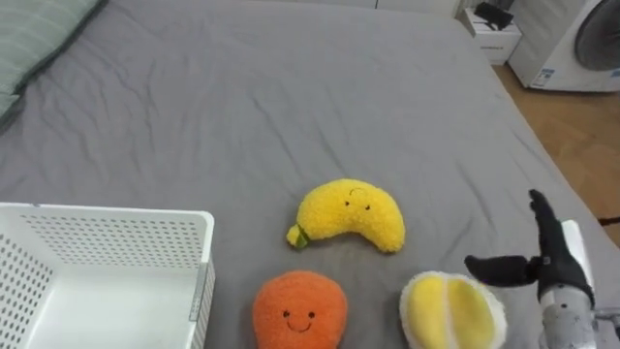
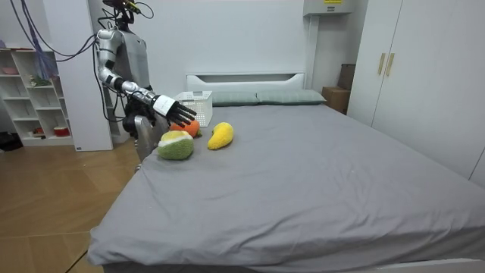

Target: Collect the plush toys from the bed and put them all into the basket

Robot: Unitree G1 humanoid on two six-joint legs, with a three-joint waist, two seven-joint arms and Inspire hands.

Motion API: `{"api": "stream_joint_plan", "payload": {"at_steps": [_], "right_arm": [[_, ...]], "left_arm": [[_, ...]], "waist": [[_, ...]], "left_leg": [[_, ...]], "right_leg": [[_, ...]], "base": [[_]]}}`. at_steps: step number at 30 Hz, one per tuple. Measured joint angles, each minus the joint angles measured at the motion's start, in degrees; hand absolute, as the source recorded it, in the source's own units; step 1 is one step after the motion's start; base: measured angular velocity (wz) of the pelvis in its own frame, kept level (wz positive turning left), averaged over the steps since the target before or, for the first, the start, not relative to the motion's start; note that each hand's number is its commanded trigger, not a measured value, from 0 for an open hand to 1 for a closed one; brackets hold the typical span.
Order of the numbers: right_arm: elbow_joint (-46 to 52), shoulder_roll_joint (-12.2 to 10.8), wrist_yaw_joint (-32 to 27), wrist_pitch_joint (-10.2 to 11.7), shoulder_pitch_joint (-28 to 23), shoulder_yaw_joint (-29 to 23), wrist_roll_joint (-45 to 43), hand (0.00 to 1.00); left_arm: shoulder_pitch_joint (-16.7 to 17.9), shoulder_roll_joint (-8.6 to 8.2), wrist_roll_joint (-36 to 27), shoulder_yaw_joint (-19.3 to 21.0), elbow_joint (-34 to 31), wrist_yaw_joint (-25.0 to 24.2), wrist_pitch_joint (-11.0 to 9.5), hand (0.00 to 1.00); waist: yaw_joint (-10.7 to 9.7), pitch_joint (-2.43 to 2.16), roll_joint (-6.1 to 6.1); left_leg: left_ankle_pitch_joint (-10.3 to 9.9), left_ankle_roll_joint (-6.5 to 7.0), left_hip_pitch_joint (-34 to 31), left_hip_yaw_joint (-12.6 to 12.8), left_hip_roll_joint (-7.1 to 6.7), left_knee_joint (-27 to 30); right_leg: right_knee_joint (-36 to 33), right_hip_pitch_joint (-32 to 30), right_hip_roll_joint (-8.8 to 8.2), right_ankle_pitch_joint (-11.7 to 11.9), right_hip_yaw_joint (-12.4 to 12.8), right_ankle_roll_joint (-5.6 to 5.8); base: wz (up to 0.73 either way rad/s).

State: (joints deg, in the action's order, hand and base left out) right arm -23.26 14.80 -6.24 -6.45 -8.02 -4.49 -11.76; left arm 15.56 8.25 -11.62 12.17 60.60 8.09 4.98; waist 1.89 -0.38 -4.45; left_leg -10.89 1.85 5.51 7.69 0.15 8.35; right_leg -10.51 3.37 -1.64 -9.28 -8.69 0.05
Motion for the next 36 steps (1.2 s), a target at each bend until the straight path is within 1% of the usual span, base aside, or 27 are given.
{"api": "stream_joint_plan", "payload": {"at_steps": [1,2,4,6,7,8,11,12,13,14,16,17,18,19,20,24,26,28,31,36], "right_arm": [[-1.0,0.0,0.9,-0.3,0.0,0.3,0.0,0.0],[-2.0,0.0,2.5,-1.1,-0.1,0.9,-0.1,0.0],[-3.0,0.0,4.7,-1.3,-0.1,1.0,-0.3,0.0],[-3.4,0.0,7.2,-2.0,-0.1,1.0,-1.3,0.0],[-3.6,0.0,7.8,-2.0,-0.1,1.0,-2.0,0.0],[-4.6,0.0,8.9,-2.1,0.0,1.0,-3.8,0.0],[-7.6,0.0,11.4,-2.5,0.0,1.2,-7.6,0.0],[-8.3,0.0,12.4,-3.3,0.0,1.3,-9.2,0.0],[-8.5,0.0,12.8,-3.7,0.0,1.3,-9.9,0.0],[-9.5,0.0,13.3,-3.7,0.1,1.2,-10.7,0.0],[-10.5,0.0,14.0,-4.2,0.1,0.9,-11.4,0.0],[-11.3,0.0,14.8,-4.4,0.4,0.9,-11.9,0.08],[-12.3,0.0,15.5,-4.5,1.1,0.9,-12.4,0.43],[-12.5,0.0,15.8,-4.7,1.4,0.8,-12.6,0.93],[-12.8,0.0,16.3,-4.9,1.8,0.8,-13.1,1.0],[-14.7,0.0,16.8,-5.0,2.4,0.6,-13.6,1.0],[-14.7,0.1,16.8,-5.0,2.5,-0.2,-13.6,1.0],[-14.7,0.1,16.8,-5.0,2.3,-0.4,-13.5,1.0],[-14.7,0.0,16.8,-5.2,2.0,-0.2,-13.5,1.0],[-14.7,-0.4,16.1,-6.2,1.8,1.7,-13.5,1.0]], "left_arm": [[0.0,0.0,0.0,0.0,0.0,-0.1,0.0,0.0],[0.0,0.0,0.0,0.0,0.0,-0.1,0.0,0.0],[0.2,-0.01,0.9,0.0,0.0,-0.1,0.2,0.0],[0.4,-0.01,3.6,0.1,-1.1,-0.1,1.1,0.0],[0.4,-0.02,4.0,0.1,-1.2,-0.1,1.2,0.0],[0.2,0.01,4.6,0.1,-1.4,-0.1,1.5,0.0],[0.3,0.03,5.0,0.1,-2.4,-0.1,2.5,0.0],[0.5,0.03,5.0,0.1,-2.4,-0.1,2.8,0.0],[0.6,0.03,5.0,0.1,-2.5,-0.1,3.2,0.0],[0.6,0.11,5.0,0.2,-2.6,-0.1,3.8,0.0],[0.7,0.16,5.0,0.2,-2.8,-0.1,4.4,0.0],[0.6,0.17,5.1,0.2,-2.8,-0.1,4.6,0.0],[0.6,0.18,5.1,0.2,-2.8,-0.1,4.7,0.0],[0.6,0.18,5.1,0.2,-2.8,-0.1,4.8,0.0],[0.6,0.21,5.1,0.2,-2.8,-0.1,4.8,0.0],[0.8,0.46,5.1,0.2,-2.9,0.1,4.8,0.0],[0.9,0.46,5.1,0.2,-2.9,0.1,4.9,0.0],[1.0,0.45,6.3,0.2,-3.0,0.2,5.0,0.0],[0.9,0.44,7.4,0.2,-3.2,0.2,5.1,0.0],[0.7,0.43,7.3,0.1,-3.3,0.2,6.3,0.0]], "waist": [[0.1,0.0,-0.09],[0.1,0.04,-0.16],[0.1,0.06,-0.11],[0.0,0.07,-0.16],[0.0,0.24,0.02],[0.1,0.29,-0.01],[0.5,0.14,-0.29],[0.6,0.1,-0.35],[0.8,0.08,-0.4],[0.8,-0.05,-0.61],[1.2,0.04,-0.5],[1.4,0.09,-0.47],[1.5,0.1,-0.53],[1.5,0.11,-0.57],[1.5,0.16,-0.7],[1.6,0.29,-1.24],[1.6,0.29,-1.26],[1.8,0.29,-1.25],[1.8,0.21,-1.03],[2.0,0.07,-0.28]], "left_leg": [[0.0,0.0,0.0,0.0,0.0,0.0],[0.0,0.01,0.0,0.0,0.0,0.0],[0.0,0.02,-0.2,-0.1,-0.02,0.1],[0.0,0.03,-0.2,-0.2,-0.03,0.3],[0.0,0.03,-0.2,-0.3,-0.03,0.3],[0.0,0.02,-0.1,-0.5,-0.05,0.3],[0.0,0.01,0.0,-0.9,-0.05,0.3],[0.0,0.01,0.0,-1.2,-0.1,0.3],[0.0,0.01,-0.1,-1.3,-0.12,0.3],[0.0,0.01,-0.2,-1.5,-0.13,0.3],[0.0,0.01,-0.3,-1.7,-0.13,0.3],[0.0,0.01,-0.3,-1.7,-0.12,0.3],[0.0,0.01,-0.3,-1.7,-0.12,0.4],[0.0,0.01,-0.3,-1.7,-0.12,0.4],[0.0,0.01,-0.3,-1.7,-0.12,0.4],[0.0,0.0,-0.2,-2.1,-0.14,0.4],[0.0,-0.01,-0.3,-2.2,-0.15,0.4],[0.0,-0.01,-0.3,-2.3,-0.15,0.4],[0.0,-0.02,-0.3,-2.5,-0.17,0.4],[0.0,-0.02,-0.3,-2.5,-0.18,0.4]], "right_leg": [[0.0,0.0,-0.02,0.0,0.0,0.0],[0.0,-0.1,-0.06,0.0,0.0,0.0],[-0.1,-0.2,-0.25,0.0,-0.2,0.01],[0.0,0.2,-0.26,0.0,-0.5,0.01],[0.0,0.4,-0.25,0.0,-0.7,0.01],[0.3,0.4,-0.33,0.0,-0.9,0.01],[0.8,0.6,-0.38,0.0,-1.5,0.0],[0.8,0.7,-0.38,0.0,-1.7,-0.02],[0.8,0.7,-0.37,0.0,-1.9,-0.02],[0.9,0.7,-0.37,0.0,-2.1,-0.02],[0.9,0.7,-0.38,0.0,-2.3,-0.02],[0.9,0.7,-0.37,0.0,-2.3,-0.02],[0.9,0.8,-0.37,0.0,-2.3,-0.02],[0.9,0.8,-0.38,0.0,-2.3,-0.02],[1.0,0.9,-0.39,0.0,-2.3,-0.02],[1.9,1.6,-0.38,0.0,-2.7,-0.02],[1.9,1.5,-0.37,0.0,-2.7,-0.02],[1.9,1.5,-0.34,0.0,-2.8,-0.03],[1.9,1.5,-0.3,0.1,-3.1,-0.04],[1.7,1.6,-0.31,0.1,-3.1,-0.04]], "base": [[0.0],[0.0],[0.0],[0.02],[0.09],[0.09],[0.09],[0.09],[0.1],[0.09],[0.06],[0.0],[0.0],[0.0],[0.0],[0.04],[0.0],[0.02],[0.02],[0.0]]}}
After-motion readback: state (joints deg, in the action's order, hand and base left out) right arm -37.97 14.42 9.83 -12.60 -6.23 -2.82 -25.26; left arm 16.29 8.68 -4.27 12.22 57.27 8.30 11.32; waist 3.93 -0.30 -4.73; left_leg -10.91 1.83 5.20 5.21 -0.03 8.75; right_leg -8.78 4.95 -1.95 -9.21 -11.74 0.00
